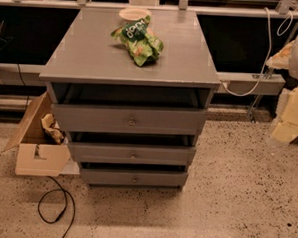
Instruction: Open top drawer
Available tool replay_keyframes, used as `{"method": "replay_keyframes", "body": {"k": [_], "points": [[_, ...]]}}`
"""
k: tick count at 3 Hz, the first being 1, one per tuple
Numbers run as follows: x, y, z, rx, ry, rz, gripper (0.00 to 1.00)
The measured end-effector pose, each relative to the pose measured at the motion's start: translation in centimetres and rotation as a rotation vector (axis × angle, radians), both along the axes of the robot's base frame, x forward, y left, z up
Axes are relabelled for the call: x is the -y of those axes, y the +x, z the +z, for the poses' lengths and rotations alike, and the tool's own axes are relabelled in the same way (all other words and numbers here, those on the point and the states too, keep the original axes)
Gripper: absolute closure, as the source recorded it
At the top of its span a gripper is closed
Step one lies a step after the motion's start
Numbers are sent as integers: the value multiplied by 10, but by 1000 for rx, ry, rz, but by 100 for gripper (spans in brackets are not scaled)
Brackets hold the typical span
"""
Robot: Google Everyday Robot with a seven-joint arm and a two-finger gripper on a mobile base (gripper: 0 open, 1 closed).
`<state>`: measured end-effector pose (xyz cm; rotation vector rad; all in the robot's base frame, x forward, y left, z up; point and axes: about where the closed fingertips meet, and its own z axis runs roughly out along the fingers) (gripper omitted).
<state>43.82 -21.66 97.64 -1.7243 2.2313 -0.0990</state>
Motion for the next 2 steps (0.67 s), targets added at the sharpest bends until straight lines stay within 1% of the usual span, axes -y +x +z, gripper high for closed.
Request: {"method": "replay_keyframes", "body": {"k": [1,2], "points": [[0,0,0,0,0,0,0],[-13,4,-33,-29,26,17,0]]}}
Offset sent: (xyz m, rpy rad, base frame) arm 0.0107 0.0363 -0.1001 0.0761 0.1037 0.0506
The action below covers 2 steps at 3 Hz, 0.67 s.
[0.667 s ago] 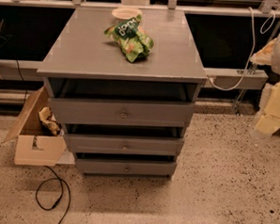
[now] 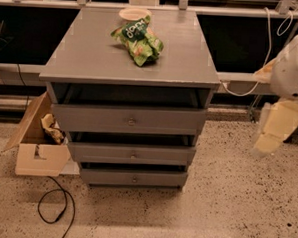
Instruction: Open top drawer
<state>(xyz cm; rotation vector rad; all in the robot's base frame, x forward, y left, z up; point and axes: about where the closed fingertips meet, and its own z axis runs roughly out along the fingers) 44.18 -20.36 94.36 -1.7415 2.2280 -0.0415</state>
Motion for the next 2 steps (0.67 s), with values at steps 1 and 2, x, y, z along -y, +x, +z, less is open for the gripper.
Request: {"method": "replay_keyframes", "body": {"k": [1,2], "points": [[-22,10,-51,-32,40,22,0],[-51,27,-96,-40,109,43,0]]}}
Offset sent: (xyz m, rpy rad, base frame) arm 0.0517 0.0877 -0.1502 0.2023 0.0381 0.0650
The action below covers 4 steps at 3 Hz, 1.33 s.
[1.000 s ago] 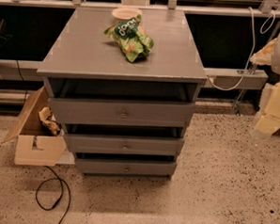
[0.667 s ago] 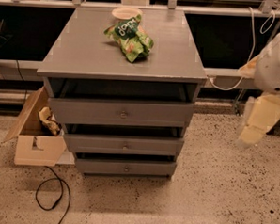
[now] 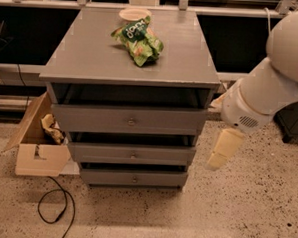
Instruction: Open top drawer
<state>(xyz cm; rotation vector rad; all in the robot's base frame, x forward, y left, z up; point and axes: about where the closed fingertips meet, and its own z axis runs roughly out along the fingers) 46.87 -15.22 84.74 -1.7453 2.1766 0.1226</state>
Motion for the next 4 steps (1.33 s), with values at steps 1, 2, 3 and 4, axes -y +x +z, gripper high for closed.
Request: {"method": "replay_keyframes", "body": {"k": [1,2,3,4], "points": [[-51,31,-30,24,116,53,0],[-55,32,-35,19,121,65,0],[-68,53,-62,60,81,104,0],[-84,90,-97,121,40,158,0]]}}
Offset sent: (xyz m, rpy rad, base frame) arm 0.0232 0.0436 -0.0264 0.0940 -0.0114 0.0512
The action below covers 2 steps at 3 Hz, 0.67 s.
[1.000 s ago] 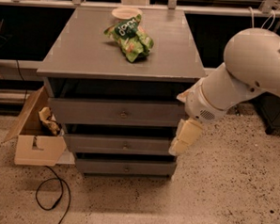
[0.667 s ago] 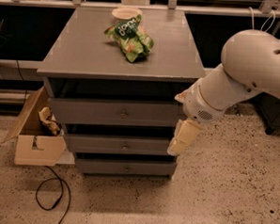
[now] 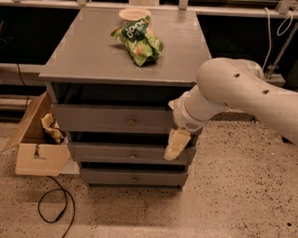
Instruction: Open top drawer
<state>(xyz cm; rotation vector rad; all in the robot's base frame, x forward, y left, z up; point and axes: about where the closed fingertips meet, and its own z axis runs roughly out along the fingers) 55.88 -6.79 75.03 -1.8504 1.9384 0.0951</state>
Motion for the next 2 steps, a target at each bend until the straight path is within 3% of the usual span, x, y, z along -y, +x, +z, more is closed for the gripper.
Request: {"method": "replay_keyframes", "body": {"k": [1,2], "points": [[-14,38,-29,50,-16,34,0],[-14,38,-29,50,-16,34,0]]}}
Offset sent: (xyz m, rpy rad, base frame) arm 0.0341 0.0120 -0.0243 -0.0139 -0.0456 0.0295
